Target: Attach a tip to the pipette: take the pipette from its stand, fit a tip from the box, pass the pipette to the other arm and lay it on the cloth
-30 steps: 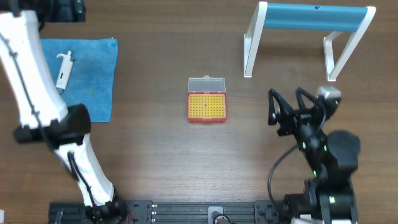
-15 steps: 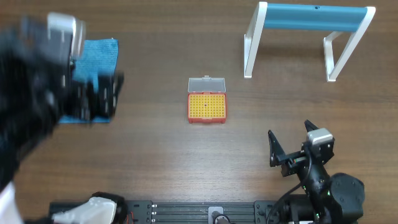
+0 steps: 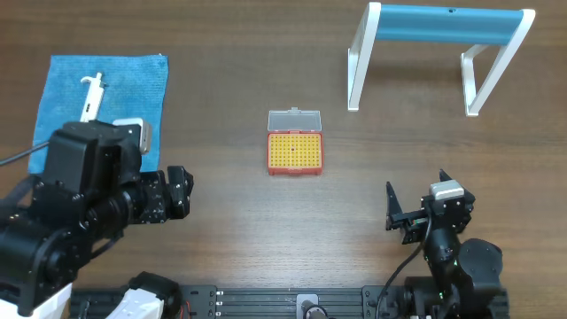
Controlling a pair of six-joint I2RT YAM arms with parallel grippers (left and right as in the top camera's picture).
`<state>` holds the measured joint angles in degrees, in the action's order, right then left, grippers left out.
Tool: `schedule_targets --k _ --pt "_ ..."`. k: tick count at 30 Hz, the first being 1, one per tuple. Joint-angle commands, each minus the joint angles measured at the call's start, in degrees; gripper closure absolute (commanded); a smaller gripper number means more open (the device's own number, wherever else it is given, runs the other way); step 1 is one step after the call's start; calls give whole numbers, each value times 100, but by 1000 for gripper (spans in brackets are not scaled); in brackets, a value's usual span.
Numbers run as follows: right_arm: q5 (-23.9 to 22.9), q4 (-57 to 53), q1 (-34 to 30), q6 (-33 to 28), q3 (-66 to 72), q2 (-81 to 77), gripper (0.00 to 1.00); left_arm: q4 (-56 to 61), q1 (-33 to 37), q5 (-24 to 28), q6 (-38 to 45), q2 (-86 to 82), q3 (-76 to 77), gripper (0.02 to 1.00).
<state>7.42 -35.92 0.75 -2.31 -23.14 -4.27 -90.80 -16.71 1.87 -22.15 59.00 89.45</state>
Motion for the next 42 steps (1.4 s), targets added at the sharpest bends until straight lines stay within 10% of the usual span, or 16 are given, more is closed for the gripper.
schedule_targets --k 1,15,23,29,42 --pt "-487 -752 20 -81 44 48 53 39 -28 -122 -160 144 -203 99" --pt "-485 -2232 20 -81 48 48 51 96 -31 -323 -39 813 -278 102" --pt "-487 -2232 20 -81 48 48 51 6148 315 -492 2142 -1674 -2855 102" --pt "-487 -2232 20 -81 48 48 51 9803 1440 -160 2155 -3416 -5914 102" --pt "-487 -2232 20 -81 48 48 51 9899 1825 -214 1552 -5744 -8913 102"
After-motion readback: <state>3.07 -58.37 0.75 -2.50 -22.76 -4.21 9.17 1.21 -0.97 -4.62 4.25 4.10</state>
